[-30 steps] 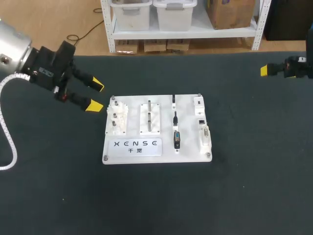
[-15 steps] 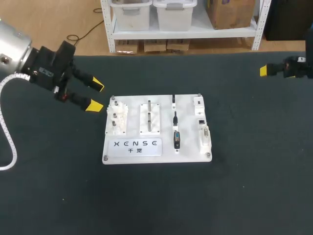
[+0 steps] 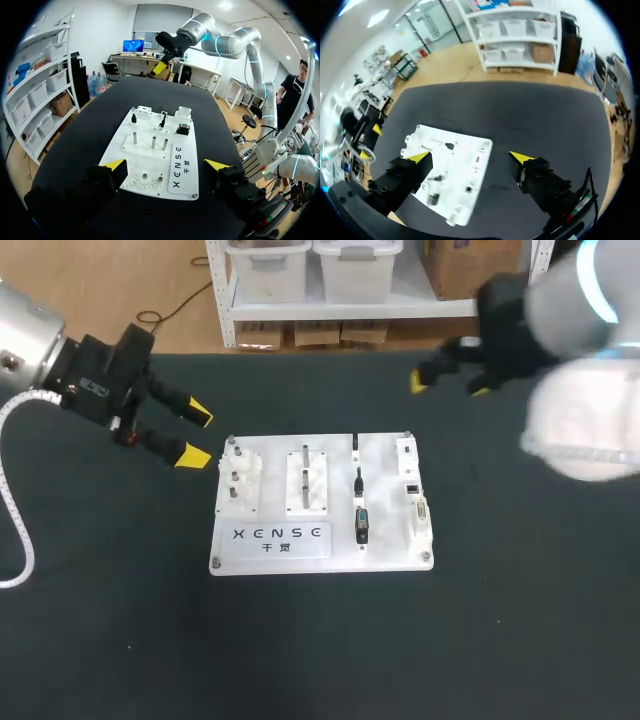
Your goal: Insert the USB connector, Ethernet cable, and multi-pin plug into their matching sockets one by one.
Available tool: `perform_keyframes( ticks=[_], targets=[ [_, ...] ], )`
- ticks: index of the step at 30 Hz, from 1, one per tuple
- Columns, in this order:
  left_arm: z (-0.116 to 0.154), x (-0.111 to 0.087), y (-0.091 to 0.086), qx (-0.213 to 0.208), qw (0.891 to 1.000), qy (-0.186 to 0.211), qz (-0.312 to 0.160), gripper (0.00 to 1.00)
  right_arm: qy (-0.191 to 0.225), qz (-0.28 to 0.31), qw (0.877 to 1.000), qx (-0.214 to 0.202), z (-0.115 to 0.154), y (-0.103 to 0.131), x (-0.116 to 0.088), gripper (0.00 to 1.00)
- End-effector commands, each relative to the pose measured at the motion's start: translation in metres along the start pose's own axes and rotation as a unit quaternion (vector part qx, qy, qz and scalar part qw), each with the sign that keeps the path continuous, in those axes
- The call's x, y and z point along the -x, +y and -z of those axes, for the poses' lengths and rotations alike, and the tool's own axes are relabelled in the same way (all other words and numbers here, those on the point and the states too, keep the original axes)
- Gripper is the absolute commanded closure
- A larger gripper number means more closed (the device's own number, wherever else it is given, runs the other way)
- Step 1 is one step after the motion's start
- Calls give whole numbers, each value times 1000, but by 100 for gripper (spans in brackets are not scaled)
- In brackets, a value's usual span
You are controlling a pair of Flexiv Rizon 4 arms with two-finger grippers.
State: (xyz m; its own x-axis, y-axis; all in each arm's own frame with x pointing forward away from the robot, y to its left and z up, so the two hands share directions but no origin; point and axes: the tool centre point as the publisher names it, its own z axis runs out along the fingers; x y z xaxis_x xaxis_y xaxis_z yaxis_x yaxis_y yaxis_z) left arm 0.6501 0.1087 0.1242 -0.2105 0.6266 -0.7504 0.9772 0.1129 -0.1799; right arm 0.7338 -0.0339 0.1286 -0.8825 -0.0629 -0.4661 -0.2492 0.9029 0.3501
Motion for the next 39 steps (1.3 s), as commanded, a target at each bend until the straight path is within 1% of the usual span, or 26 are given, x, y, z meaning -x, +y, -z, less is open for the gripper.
perform_keyframes(
  ticks=[1,4,6,11,17,21,23,24,39],
  targets=[
    [0,-1,0,1,1000,-1,-1,0,55,-36,985,-162,-62,28,11,0],
    [0,-1,0,1,1000,-1,-1,0,89,-54,976,-192,-78,36,6,0],
    [0,-1,0,1,1000,-1,-1,0,96,-46,970,-217,-85,42,3,0],
    [0,-1,0,1,1000,-1,-1,0,123,-57,957,-257,-101,52,-6,0],
    [0,-1,0,1,1000,-1,-1,0,146,-72,946,-282,-113,56,-20,0],
    [0,-1,0,1,1000,-1,-1,0,159,-95,946,-266,-117,55,-27,0],
    [0,-1,0,1,1000,-1,-1,0,153,-95,949,-260,-115,55,-29,0],
    [0,-1,0,1,1000,-1,-1,0,147,-94,949,-262,-113,55,-29,0],
    [0,-1,0,1,1000,-1,-1,0,147,-94,949,-262,-113,55,-29,0]
  ],
)
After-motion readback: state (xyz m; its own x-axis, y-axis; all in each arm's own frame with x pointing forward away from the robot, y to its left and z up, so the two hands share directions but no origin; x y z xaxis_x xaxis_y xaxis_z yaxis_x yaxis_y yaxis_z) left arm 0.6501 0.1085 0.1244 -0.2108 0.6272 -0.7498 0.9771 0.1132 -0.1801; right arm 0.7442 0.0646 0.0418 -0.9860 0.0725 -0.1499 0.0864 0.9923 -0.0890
